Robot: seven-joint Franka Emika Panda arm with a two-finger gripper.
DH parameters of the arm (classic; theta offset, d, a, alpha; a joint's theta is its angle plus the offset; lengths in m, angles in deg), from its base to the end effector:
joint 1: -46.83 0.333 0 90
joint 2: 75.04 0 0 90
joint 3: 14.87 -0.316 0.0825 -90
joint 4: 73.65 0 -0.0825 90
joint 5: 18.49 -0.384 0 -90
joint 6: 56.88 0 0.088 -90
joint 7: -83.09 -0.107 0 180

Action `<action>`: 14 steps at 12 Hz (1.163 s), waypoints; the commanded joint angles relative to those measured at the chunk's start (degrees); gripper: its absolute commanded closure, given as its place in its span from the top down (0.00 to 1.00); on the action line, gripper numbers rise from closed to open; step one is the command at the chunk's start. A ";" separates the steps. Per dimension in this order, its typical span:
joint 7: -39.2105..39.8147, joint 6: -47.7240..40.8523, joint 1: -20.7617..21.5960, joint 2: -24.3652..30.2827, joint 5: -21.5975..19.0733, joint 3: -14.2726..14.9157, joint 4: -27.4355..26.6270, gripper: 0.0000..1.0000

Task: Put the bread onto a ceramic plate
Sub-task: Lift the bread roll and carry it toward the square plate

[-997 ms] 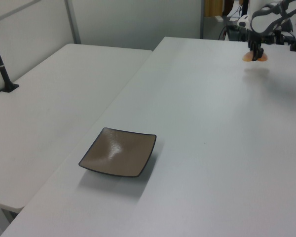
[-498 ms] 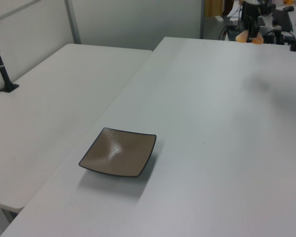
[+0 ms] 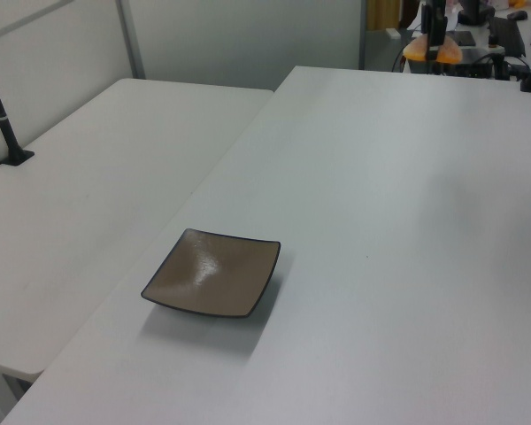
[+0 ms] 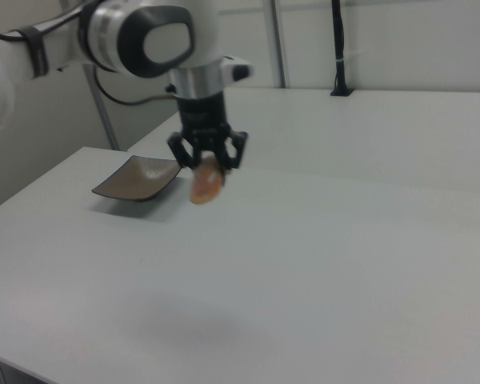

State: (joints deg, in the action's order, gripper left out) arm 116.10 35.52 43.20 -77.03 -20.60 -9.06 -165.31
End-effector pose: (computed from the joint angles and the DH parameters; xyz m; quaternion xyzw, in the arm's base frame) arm 0.5606 -0.0884 0.5951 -0.9789 -0.2033 0.0041 0.0194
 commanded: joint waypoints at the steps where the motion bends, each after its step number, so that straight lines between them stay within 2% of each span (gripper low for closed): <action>1: -16.09 0.06 8.78 0.06 -2.81 0.52 0.79 0.33; 3: -23.05 4.00 13.45 -1.78 -2.73 -1.23 1.23 0.35; 6: -28.60 15.76 15.39 -5.73 -1.85 -8.51 1.23 0.36; 7: -30.36 20.59 17.05 -7.49 -1.67 -9.32 2.10 0.36; 10: -35.28 30.27 22.85 -14.77 0.07 -9.24 6.48 0.36; 12: -41.07 35.72 25.93 -20.92 2.97 -9.24 10.88 0.38; 14: -46.17 43.18 28.75 -25.94 7.26 -9.06 12.39 0.40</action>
State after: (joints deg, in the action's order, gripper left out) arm 75.79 72.59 68.70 -96.24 -17.90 -18.81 -157.64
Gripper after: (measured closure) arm 0.604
